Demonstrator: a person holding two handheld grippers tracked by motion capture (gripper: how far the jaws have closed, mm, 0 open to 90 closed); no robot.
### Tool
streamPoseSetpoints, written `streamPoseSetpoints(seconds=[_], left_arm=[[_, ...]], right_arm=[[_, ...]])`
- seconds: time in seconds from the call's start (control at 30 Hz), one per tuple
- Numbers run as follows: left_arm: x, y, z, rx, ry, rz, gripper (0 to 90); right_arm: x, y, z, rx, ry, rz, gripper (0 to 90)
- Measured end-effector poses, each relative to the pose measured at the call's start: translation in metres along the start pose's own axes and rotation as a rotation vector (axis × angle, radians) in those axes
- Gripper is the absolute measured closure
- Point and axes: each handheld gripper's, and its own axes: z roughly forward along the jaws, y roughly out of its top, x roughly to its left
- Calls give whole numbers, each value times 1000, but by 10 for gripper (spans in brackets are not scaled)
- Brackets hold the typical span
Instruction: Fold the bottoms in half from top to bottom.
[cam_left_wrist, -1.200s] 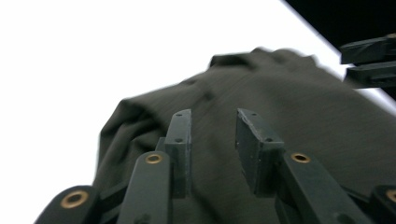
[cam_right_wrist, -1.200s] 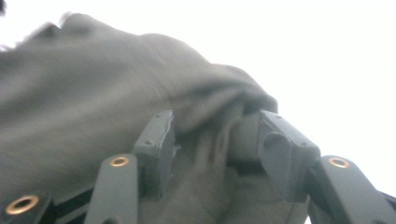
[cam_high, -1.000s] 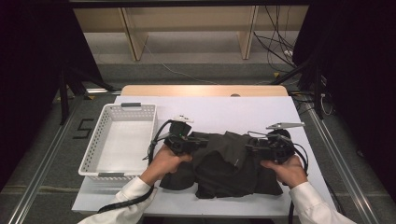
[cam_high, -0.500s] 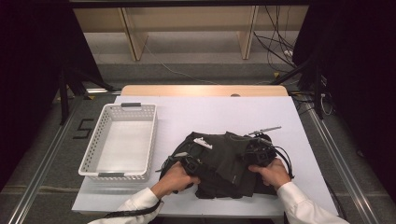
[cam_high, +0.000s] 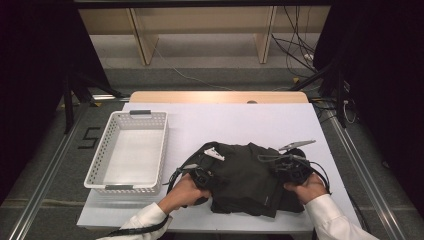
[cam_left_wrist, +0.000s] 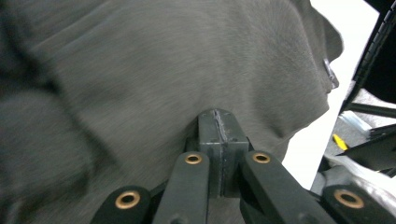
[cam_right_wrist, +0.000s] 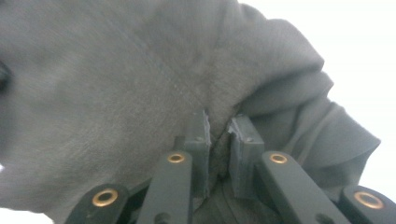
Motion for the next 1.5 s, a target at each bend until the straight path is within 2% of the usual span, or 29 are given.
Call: streamPoseSetpoints(seconds=[0.1, 0.23, 0.3, 0.33, 0.37, 0.43, 0.5, 0.57, 0.67, 0.73, 0.8, 0.87, 0.97, 1.03, 1.07, 1.13, 1.23, 1.3, 1.33, 1.37, 1.4, 1.5], left_arm=[[5, -5, 9, 21, -8, -32, 891], [1, -5, 3, 8, -10, -18, 884], [0, -1, -11, -35, 0, -7, 826], [1, 0, -16, -55, 13, -3, 815], [3, 3, -25, -98, 51, -7, 806], [11, 6, -39, -162, 140, -21, 760], [21, 6, -49, -192, 230, -56, 736], [33, 3, -52, -200, 292, -103, 662], [45, -4, -41, -146, 355, -151, 548], [50, -9, -29, -105, 393, -163, 492], [52, -12, -21, -85, 405, -162, 471], [53, -14, -13, -63, 399, -153, 485], [56, -18, -6, -35, 328, -161, 694], [56, -19, -4, -25, 265, -200, 787], [56, -19, -5, -21, 242, -207, 809], [56, -22, -9, -20, 141, -264, 836], [52, -24, -12, -32, 85, -294, 836], [53, -24, -13, -44, 73, -316, 818], [55, -24, -13, -53, 82, -315, 794], [56, -24, -15, -53, 109, -300, 743], [55, -22, -20, -70, 166, -273, 697], [47, -14, -36, -133, 176, -243, 624]], right_arm=[[3, -5, 18, 46, -46, -35, 811], [6, -5, 20, 38, -67, -42, 790], [6, -6, 18, 26, -70, -38, 717], [6, -5, 15, 16, -63, -34, 641], [6, -5, 13, 6, -54, -31, 566], [5, -3, 6, -33, -29, -17, 481], [4, -3, 0, -65, -30, -8, 421], [4, -4, -2, -72, -31, -8, 394], [5, -9, -1, -66, -48, -20, 381], [4, -11, 0, -63, -49, -18, 382], [3, -11, 0, -60, -44, -15, 381], [1, -11, 2, -59, -39, -10, 381], [2, -12, 5, -53, -36, -8, 383], [2, -12, 6, -47, -39, -10, 384], [2, -12, 7, -46, -40, -10, 384], [1, -13, 8, -43, -42, -10, 385], [-1, -13, 9, -34, -40, -8, 386], [-2, -14, 10, -32, -39, -9, 387], [-2, -14, 10, -31, -39, -11, 386], [-2, -14, 10, -32, -39, -13, 387], [-2, -14, 10, -33, -39, -12, 386], [-2, -14, 10, -39, -35, -9, 386]])
